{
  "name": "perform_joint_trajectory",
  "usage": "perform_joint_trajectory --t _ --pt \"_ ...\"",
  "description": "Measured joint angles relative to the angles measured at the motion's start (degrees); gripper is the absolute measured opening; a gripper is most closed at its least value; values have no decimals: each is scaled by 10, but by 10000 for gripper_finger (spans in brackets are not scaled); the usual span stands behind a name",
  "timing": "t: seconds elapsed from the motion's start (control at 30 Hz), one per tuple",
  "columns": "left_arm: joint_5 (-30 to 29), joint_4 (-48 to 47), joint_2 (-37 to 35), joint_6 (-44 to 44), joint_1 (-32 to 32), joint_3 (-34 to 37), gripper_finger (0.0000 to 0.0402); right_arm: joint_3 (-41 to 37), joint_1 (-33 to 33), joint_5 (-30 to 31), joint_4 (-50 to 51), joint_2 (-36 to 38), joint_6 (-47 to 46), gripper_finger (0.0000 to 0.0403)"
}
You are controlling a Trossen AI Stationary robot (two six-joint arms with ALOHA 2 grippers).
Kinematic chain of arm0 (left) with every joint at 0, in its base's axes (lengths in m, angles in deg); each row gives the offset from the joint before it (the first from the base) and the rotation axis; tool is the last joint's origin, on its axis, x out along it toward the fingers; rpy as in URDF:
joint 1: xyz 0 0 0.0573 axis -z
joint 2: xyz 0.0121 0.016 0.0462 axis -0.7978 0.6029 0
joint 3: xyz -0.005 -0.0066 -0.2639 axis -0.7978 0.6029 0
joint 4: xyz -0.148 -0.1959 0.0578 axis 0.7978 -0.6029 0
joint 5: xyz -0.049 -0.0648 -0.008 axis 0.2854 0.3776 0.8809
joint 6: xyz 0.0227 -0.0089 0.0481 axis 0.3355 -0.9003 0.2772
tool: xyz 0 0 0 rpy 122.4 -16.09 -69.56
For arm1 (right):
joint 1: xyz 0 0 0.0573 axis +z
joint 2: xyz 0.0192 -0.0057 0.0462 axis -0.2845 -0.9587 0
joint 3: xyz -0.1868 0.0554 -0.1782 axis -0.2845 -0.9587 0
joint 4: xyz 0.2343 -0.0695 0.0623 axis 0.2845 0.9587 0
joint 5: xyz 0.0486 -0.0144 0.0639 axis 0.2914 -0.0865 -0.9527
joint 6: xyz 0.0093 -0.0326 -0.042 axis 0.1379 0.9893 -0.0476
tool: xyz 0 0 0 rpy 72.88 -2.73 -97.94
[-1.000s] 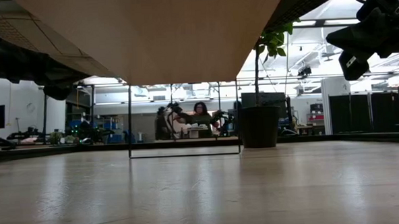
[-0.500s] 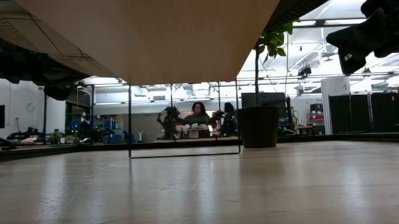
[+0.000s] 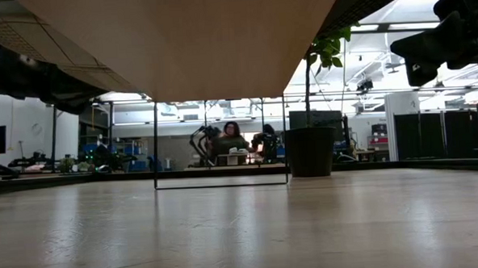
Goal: Pick and place slides into the shelf
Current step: Return to Home Position
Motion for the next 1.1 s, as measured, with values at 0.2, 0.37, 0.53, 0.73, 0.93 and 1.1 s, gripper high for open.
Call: perform_joint_trajectory --t 0.2,0.37,0.53,0.73,0.93,1.1 --pt "0 1 0 23 0 0 0 0 0 2 0 0 4 8" --pt "0 2 1 24 0 0 0 0 0 2 0 0 4 8" --pt "0 3 1 24 0 0 0 0 0 2 0 0 4 8" --pt "0 3 1 24 0 0 0 0 0 2 0 0 4 8" --pt "0 4 1 24 0 0 0 0 0 2 0 0 4 8" --pt "0 4 1 24 0 0 0 0 0 2 0 0 3 8"
